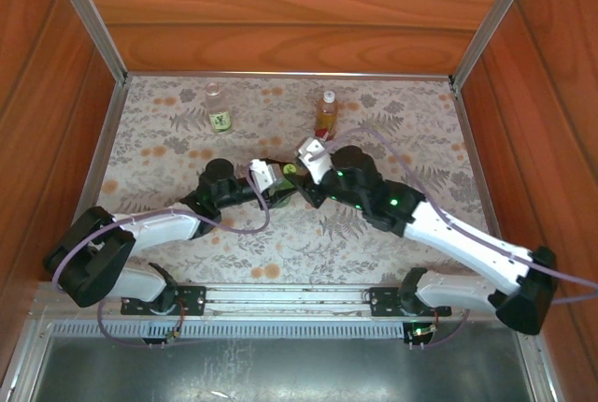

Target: Screw on the bottle caps

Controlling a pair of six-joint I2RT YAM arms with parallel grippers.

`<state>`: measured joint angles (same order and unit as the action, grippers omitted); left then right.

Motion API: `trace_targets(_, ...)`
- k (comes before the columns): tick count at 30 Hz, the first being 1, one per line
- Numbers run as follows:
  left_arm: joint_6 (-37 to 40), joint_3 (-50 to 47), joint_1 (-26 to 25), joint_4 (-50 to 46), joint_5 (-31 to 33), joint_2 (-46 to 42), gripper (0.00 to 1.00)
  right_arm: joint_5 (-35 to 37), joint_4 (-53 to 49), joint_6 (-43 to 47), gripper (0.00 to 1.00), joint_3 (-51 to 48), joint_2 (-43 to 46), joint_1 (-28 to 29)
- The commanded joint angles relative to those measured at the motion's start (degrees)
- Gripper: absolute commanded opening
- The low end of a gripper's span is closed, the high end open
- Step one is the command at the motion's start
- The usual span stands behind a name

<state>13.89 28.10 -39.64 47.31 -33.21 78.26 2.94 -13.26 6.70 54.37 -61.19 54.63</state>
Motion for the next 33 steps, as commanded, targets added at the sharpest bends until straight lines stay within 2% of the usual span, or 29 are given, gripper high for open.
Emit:
trace_targets(1,-1.5,-0.3,1.1,1.5,-18.5,-0.9,0.62,-14.8,-5.0,10.6,0.56,2.0,3.8,-1.0)
trace_targets(4,-3.2,0.4,1.0,1.4,-25.3,-0.9,0.62,-21.5,-10.2,14.3,0.61,4.3,4.0,-1.0)
trace_targets(7,-4.0,0.7,0.6,1.4,-29.4,-0.8,0.62,-25.5,-13.0,16.1,0.61,6.7,2.2,-1.0)
trace_targets(16,-4.1,1.1,0.1,1.3,-32.9,-1.3,0.62,-27.8,-15.3,18.5,0.56,10.8,-4.4,-1.1)
trace_targets(22,-4.1,0.9,0.0,1.3,-33.7,-2.0,0.62,-28.4,-14.7,18.4,0.46,10.4,-4.9,-1.2)
trace_targets(26,-4.2,0.8,-0.1,1.1,-33.4,-2.5,0.62,-28.4,-15.0,18.4,0.28,10.7,-5.4,-1.4)
trace_targets(30,-4.1,0.6,0.0,1.0,-31.6,-3.0,0.62,-27.4,-14.7,18.1,0.24,10.7,-5.5,-1.4)
trace_targets(33,-4.1,0.6,0.0,1.0,-25.6,-3.8,0.62,-24.3,-12.2,16.1,0.23,10.2,-5.3,-1.4)
